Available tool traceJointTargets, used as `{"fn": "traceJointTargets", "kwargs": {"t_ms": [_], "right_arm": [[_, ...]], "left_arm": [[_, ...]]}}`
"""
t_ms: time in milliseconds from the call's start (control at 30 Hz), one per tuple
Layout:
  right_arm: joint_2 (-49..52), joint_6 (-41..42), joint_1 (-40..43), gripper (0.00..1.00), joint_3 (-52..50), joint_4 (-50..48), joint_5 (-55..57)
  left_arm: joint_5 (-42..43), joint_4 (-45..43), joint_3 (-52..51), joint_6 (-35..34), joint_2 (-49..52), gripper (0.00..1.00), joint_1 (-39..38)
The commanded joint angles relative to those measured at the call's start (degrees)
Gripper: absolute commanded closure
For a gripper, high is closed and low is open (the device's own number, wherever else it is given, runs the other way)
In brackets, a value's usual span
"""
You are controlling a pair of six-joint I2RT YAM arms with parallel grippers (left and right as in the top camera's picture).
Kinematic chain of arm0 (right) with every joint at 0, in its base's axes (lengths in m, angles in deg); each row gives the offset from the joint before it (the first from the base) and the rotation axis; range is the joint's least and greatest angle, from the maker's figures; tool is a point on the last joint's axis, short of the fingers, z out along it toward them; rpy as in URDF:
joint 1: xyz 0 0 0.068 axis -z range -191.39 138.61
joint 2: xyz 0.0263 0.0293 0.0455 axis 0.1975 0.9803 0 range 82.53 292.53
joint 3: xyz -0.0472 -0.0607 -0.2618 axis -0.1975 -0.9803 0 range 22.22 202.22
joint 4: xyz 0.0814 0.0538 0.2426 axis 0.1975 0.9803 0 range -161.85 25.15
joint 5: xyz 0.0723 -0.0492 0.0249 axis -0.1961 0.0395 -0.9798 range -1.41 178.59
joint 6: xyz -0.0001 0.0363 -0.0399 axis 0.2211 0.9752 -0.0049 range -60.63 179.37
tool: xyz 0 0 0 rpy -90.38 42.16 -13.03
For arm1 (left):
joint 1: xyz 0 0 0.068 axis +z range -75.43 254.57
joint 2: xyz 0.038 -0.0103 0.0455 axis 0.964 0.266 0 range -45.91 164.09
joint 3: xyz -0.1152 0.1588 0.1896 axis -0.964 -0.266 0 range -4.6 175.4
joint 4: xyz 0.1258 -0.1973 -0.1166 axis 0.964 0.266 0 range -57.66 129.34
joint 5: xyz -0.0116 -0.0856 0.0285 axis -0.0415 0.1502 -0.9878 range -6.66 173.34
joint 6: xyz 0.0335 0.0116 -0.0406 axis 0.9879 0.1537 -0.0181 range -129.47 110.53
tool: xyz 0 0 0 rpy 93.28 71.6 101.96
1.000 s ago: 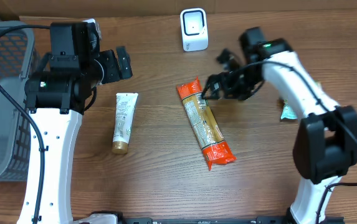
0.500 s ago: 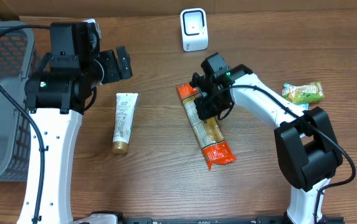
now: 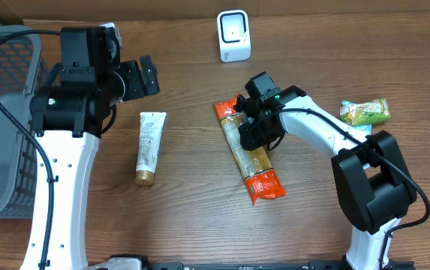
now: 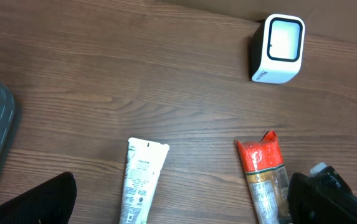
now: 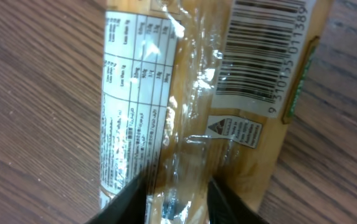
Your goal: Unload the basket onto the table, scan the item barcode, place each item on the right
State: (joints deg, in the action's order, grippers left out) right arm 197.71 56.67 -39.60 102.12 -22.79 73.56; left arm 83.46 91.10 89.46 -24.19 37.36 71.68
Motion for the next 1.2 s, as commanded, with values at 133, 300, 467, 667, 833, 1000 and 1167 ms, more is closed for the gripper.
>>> {"fn": "traceJointTargets", "kwargs": {"t_ms": [133, 300, 467, 667, 833, 1000, 1167], "right_arm": [[-1.1, 0.2, 2.6, 0.81, 7.8, 6.7, 1.2], [-6.0, 0.2, 3.2, 0.81, 17.9, 15.0, 1.3], [-10.3, -0.4, 3.6, 0.65, 20.1, 21.2, 1.5], [-10.2, -3.8, 4.5, 0.34, 13.7, 23.6, 1.2], [-9.9, -3.8, 6.6, 0.15, 4.4, 15.1, -5.6], [-9.0, -3.8, 10.9, 0.16, -1.9, 8.5, -11.5], [-8.4, -8.4, 13.1, 0.21, -8.0, 4.0, -16.9]], "left_arm": [[-0.7, -0.1, 0.5, -0.7, 0.0, 0.00, -0.1], [-0.7, -0.1, 0.5, -0.7, 0.0, 0.00, -0.1], [-0.7, -0.1, 0.5, -0.7, 0.0, 0.00, -0.1], [-0.7, -0.1, 0.5, -0.7, 0.0, 0.00, -0.1], [-0.7, -0.1, 0.5, -0.7, 0.0, 0.00, -0.1], [-0.7, -0.1, 0.5, -0.7, 0.0, 0.01, -0.1], [-0.7, -0.1, 0.5, -0.7, 0.0, 0.00, -0.1]]}}
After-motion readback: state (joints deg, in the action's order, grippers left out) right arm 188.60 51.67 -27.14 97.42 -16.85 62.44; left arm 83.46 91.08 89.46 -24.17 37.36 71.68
